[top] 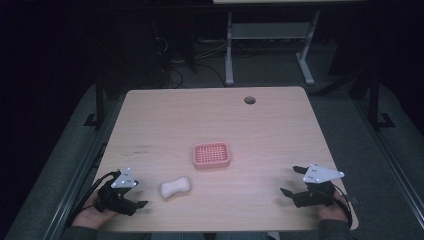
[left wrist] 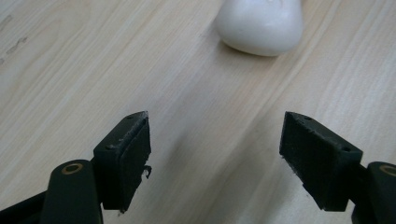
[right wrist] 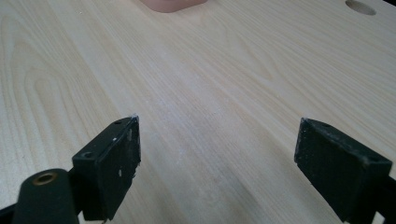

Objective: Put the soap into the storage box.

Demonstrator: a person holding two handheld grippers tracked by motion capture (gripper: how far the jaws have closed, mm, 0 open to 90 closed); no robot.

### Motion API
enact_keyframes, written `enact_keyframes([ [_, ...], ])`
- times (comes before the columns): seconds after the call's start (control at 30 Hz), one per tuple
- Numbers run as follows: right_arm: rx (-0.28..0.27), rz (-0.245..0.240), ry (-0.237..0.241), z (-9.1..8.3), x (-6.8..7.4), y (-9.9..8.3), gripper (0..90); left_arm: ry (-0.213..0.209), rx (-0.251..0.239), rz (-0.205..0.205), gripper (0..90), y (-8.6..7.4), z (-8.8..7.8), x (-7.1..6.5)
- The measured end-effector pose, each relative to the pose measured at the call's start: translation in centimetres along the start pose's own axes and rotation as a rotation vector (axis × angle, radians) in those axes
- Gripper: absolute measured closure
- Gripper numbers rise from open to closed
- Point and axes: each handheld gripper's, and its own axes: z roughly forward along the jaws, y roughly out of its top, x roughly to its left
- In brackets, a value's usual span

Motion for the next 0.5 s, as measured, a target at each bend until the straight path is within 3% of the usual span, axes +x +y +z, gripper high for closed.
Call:
enact_keyframes([
  [0.5,0.003,0.003,-0.003,-0.08,-0.06,-0.05,13.7,-0.025,0.008,0.014,24.5,0.67,0.37,-0.49],
])
